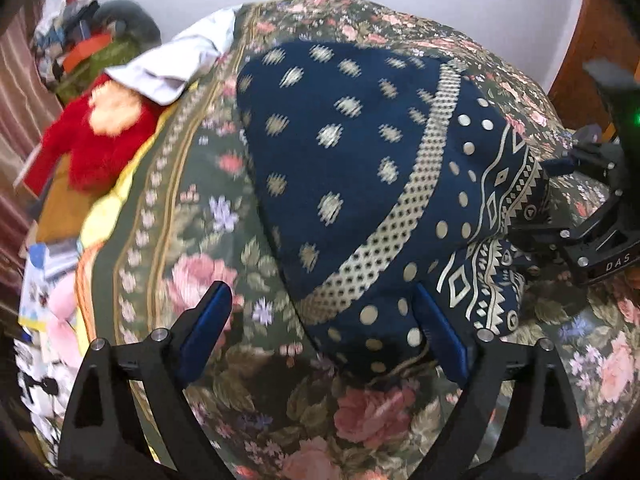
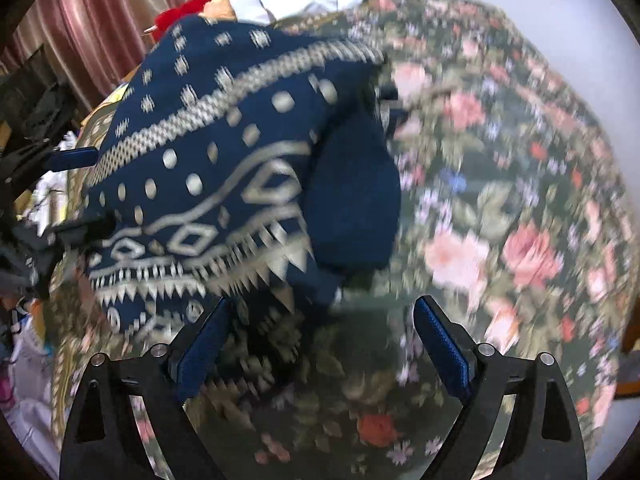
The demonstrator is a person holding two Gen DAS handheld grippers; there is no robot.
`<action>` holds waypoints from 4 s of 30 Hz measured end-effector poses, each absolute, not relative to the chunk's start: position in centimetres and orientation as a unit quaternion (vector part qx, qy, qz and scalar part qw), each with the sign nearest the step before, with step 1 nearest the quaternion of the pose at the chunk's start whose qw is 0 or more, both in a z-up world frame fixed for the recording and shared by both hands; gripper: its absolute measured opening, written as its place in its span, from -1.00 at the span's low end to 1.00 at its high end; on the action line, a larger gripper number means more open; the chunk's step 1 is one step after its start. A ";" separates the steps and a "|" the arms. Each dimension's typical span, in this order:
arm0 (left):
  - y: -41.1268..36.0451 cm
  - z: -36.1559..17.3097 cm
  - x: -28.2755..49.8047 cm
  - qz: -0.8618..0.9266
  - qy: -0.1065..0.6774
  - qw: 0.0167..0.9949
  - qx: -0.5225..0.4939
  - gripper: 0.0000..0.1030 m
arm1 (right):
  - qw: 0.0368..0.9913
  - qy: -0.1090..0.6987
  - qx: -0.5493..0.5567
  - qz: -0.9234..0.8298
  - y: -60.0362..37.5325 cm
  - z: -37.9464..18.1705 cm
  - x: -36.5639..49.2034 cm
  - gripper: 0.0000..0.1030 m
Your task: Fold large clothes
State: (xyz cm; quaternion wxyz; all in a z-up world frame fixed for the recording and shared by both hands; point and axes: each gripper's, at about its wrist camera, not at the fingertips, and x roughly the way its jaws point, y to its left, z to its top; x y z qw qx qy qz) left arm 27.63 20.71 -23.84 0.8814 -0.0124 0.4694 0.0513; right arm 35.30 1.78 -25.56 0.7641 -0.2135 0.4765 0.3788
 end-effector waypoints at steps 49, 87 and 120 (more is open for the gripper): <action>18.6 -6.5 24.6 0.079 0.279 0.956 -0.039 0.65 | 0.884 0.276 0.011 0.377 -7.2 -6.2 31.8 0.87; 7.2 -0.3 5.1 0.102 0.077 0.992 -0.020 0.73 | 0.944 0.082 0.026 0.318 -13.3 -1.0 8.1 1.00; 8.2 -1.0 6.6 0.096 0.090 0.991 -0.021 0.79 | 0.944 0.083 0.028 0.318 -12.7 -1.4 8.8 1.00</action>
